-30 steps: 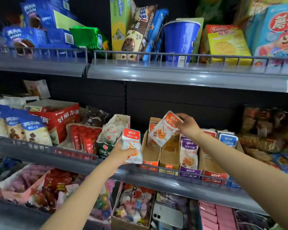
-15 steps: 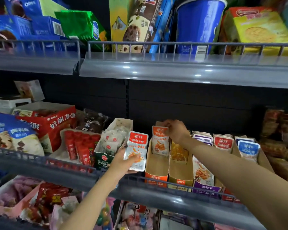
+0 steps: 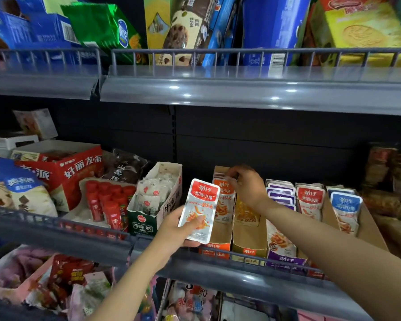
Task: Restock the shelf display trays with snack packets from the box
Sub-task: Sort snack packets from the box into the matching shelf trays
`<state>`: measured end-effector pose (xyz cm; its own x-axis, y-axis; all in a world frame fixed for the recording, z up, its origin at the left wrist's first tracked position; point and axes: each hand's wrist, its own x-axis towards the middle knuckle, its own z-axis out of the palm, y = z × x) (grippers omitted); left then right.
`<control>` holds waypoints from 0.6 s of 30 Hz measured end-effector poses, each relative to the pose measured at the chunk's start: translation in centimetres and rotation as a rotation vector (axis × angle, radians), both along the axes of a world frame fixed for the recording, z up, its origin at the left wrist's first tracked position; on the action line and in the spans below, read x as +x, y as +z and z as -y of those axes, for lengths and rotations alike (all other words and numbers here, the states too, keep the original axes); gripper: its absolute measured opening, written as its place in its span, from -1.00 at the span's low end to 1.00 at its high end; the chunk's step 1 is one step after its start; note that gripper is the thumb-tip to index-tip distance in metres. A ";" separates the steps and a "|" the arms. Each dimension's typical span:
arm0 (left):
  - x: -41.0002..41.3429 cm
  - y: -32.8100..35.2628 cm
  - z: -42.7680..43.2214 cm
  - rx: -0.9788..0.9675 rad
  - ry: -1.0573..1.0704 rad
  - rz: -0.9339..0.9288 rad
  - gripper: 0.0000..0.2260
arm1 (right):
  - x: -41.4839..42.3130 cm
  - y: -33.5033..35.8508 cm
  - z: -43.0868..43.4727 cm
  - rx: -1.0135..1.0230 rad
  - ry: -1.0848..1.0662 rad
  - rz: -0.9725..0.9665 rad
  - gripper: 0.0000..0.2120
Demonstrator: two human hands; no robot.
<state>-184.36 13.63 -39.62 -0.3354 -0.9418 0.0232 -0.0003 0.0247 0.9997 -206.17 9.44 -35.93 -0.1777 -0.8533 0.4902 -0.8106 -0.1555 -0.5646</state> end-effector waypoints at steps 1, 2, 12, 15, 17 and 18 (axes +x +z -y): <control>-0.3 0.3 -0.2 0.005 -0.013 -0.012 -0.83 | 0.3 0.3 -0.9 -0.016 0.058 0.098 -0.79; -0.7 0.5 -0.5 0.009 -0.031 -0.020 -0.85 | 0.5 0.7 -1.9 -0.007 0.112 0.208 -0.78; -8.8 2.1 -3.6 0.056 -0.212 -0.019 -0.76 | -6.0 3.1 -10.5 0.328 0.329 0.682 -0.67; -12.0 2.9 -5.1 0.003 -0.288 0.025 -0.76 | -9.4 3.4 -12.3 0.323 0.311 0.704 -0.67; -14.1 3.3 -5.9 -0.017 -0.320 0.041 -0.80 | -11.5 3.4 -13.2 0.306 0.286 0.688 -0.66; -15.2 3.4 -6.1 -0.010 -0.311 0.042 -0.79 | -12.5 3.4 -13.7 0.295 0.273 0.680 -0.66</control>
